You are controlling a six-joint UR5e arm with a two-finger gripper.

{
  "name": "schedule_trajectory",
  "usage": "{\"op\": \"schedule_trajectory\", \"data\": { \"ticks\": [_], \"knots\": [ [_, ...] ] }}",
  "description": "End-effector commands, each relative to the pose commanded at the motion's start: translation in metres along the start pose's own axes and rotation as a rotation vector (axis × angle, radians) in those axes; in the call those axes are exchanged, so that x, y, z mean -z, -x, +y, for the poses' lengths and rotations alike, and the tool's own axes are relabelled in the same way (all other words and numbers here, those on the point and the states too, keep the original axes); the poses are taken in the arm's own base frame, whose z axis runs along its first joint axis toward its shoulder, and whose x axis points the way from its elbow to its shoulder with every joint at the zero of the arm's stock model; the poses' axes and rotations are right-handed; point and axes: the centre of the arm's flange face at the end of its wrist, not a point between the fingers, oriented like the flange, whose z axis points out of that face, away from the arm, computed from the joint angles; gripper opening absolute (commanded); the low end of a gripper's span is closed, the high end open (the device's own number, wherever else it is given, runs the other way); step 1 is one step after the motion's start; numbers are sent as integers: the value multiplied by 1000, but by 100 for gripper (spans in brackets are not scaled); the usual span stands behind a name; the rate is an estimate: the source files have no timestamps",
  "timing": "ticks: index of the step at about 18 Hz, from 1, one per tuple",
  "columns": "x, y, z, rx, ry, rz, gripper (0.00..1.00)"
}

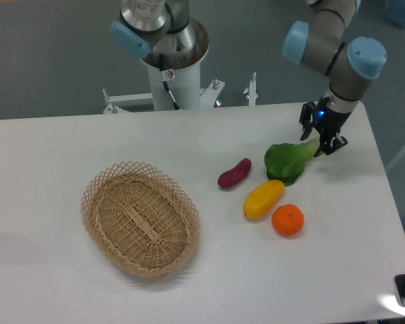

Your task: Place the green vegetable on the table

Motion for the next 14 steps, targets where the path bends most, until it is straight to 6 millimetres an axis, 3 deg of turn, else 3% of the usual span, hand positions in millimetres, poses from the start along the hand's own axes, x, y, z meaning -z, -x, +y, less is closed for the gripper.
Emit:
{"op": "schedule_trajectory", "data": {
  "ticks": [5, 7, 10, 14],
  "knots": [
    [37, 6, -9, 125, 37, -68, 100],
    [63, 8, -19, 124, 57, -114, 100],
    [107, 24, -56, 89, 71, -191, 100],
    [163, 40, -84, 197, 60, -266, 100]
  ]
}}
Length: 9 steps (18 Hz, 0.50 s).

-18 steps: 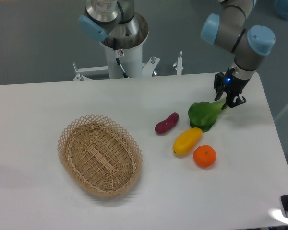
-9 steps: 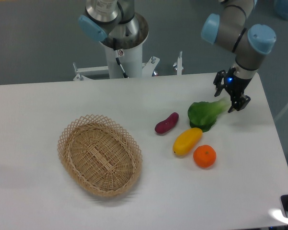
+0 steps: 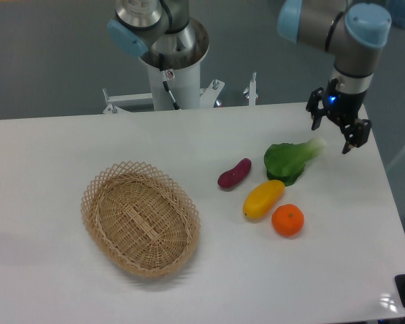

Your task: Place the green vegetable on the table

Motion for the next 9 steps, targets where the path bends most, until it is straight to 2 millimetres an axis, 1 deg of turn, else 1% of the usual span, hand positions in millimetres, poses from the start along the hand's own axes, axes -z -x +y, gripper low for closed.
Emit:
{"op": "schedule_trajectory", "data": {
  "ticks": [2, 3, 5, 7, 8, 9],
  "knots": [
    [33, 9, -7, 0, -1, -12, 100],
    [44, 14, -8, 0, -2, -12, 100],
    [65, 22, -8, 3, 2, -3, 100],
    [85, 30, -2, 1, 15, 11, 100],
    [93, 32, -1, 4, 19, 19, 100],
    [96, 36, 2, 10, 19, 26, 100]
  ]
}}
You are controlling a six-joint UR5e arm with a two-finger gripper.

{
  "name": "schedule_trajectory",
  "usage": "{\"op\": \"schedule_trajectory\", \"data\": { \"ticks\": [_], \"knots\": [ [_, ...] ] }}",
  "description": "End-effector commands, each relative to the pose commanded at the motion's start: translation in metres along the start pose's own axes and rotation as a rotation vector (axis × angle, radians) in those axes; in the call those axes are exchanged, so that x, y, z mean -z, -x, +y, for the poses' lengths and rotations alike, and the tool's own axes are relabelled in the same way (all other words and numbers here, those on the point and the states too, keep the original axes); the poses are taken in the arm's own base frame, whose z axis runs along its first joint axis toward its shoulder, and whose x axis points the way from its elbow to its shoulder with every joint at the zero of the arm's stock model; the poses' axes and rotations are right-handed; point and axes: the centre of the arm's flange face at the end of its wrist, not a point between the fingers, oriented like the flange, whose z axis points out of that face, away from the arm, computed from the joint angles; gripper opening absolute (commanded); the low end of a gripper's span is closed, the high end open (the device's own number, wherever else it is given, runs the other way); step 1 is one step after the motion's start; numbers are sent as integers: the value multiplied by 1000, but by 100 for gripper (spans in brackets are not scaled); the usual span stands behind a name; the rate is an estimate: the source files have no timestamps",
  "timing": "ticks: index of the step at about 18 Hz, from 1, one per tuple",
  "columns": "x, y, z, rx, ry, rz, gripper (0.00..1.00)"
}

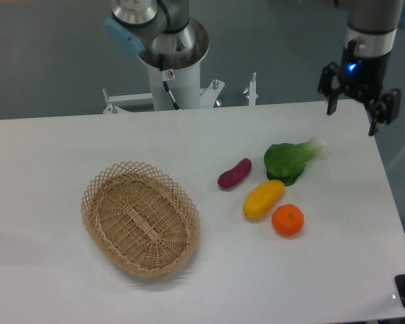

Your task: Place the green vegetable on the table

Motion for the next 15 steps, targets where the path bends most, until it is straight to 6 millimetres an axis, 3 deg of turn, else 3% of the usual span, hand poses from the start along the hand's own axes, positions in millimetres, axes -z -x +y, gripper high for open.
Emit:
{"op": "schedule_trajectory", "data": {
  "ticks": [6, 9, 15],
  "knots": [
    [7, 0, 60, -148, 12, 26, 100],
    [8, -2, 77, -188, 8, 45, 100],
    [9, -3, 78, -185, 3, 44, 100]
  ]
}}
